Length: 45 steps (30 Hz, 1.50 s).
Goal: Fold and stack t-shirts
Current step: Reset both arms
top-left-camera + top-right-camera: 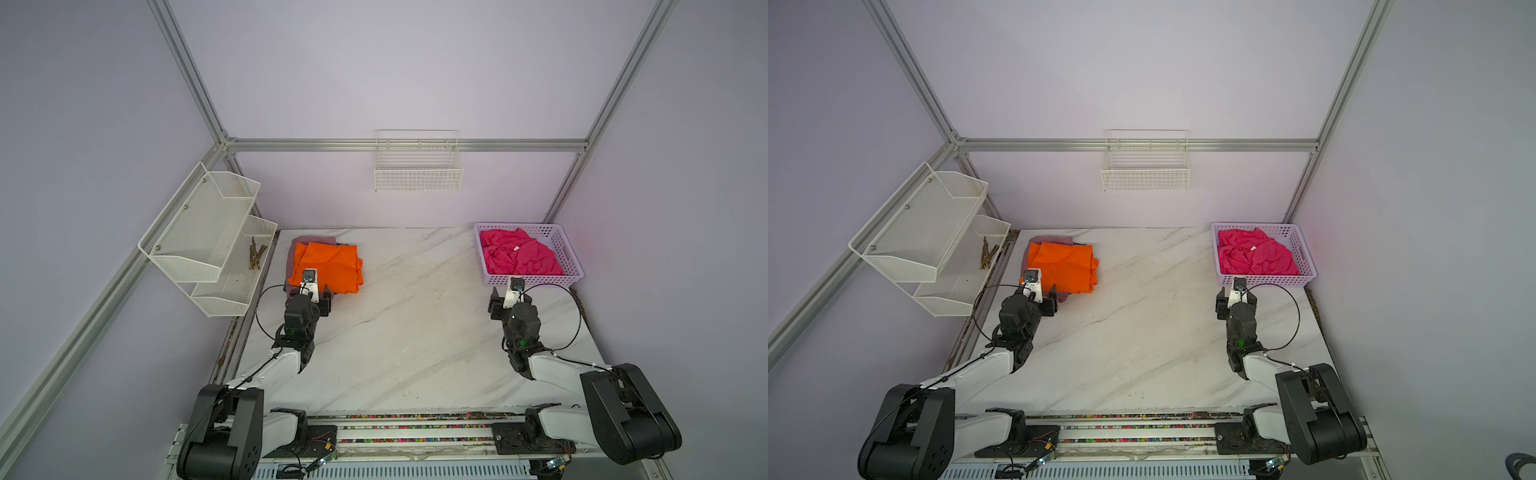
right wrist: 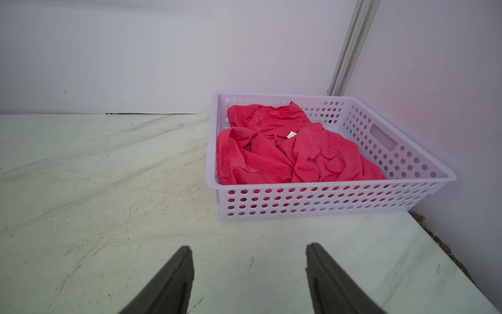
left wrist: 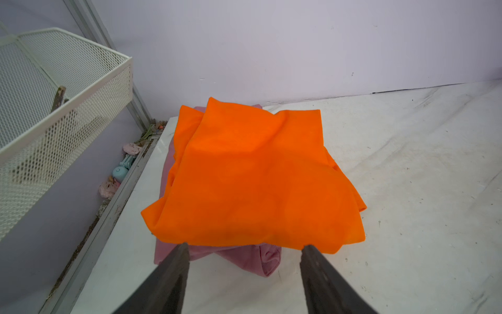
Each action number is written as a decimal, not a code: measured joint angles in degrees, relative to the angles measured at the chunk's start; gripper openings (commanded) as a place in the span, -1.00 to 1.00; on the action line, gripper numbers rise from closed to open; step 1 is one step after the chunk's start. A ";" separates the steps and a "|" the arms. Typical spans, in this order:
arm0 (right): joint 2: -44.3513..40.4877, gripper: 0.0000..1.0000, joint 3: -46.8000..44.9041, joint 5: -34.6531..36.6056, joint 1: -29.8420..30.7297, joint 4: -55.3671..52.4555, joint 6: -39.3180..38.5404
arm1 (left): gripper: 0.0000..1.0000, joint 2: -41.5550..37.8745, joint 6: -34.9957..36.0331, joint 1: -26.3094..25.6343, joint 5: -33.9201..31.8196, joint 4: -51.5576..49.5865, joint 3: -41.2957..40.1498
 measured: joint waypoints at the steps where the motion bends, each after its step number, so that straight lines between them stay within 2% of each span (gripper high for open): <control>1: 1.14 0.40 -0.02 0.11 -0.02 1.57 0.02 | 0.48 0.33 0.37 0.00 -0.09 1.42 -1.03; 7: 7.10 0.40 -2.05 0.33 -0.24 12.55 0.24 | 0.52 5.25 2.12 0.00 0.63 8.79 -3.41; 10: 10.29 0.45 -2.67 0.33 -0.33 16.68 0.26 | 0.74 9.64 2.84 0.02 1.20 13.75 -3.96; 12: 11.43 0.50 -2.78 0.31 -0.55 18.05 0.61 | 1.00 12.50 2.64 0.35 1.27 15.52 -4.15; 16: 14.25 0.66 -2.78 0.22 -1.46 21.81 1.38 | 1.00 15.65 2.19 2.32 2.19 18.64 -4.92; 18: 14.60 0.93 -2.91 0.33 -1.95 22.67 1.95 | 0.99 17.99 2.05 2.69 1.97 21.62 -4.94; 19: 14.60 0.99 -3.10 0.35 -2.23 23.19 2.29 | 1.00 19.12 1.97 2.73 1.53 22.64 -4.94; 27: 14.62 1.00 -2.97 1.46 -2.86 23.65 3.85 | 1.00 20.04 0.11 3.02 -0.87 22.82 -3.58; 33: 14.62 0.99 -2.21 1.60 -4.44 22.88 5.49 | 0.99 20.06 -2.75 5.97 -1.33 19.52 -0.44; 45: 14.60 0.99 -1.88 1.57 -4.48 21.75 5.95 | 1.00 20.06 -3.45 6.01 -1.36 18.58 -0.44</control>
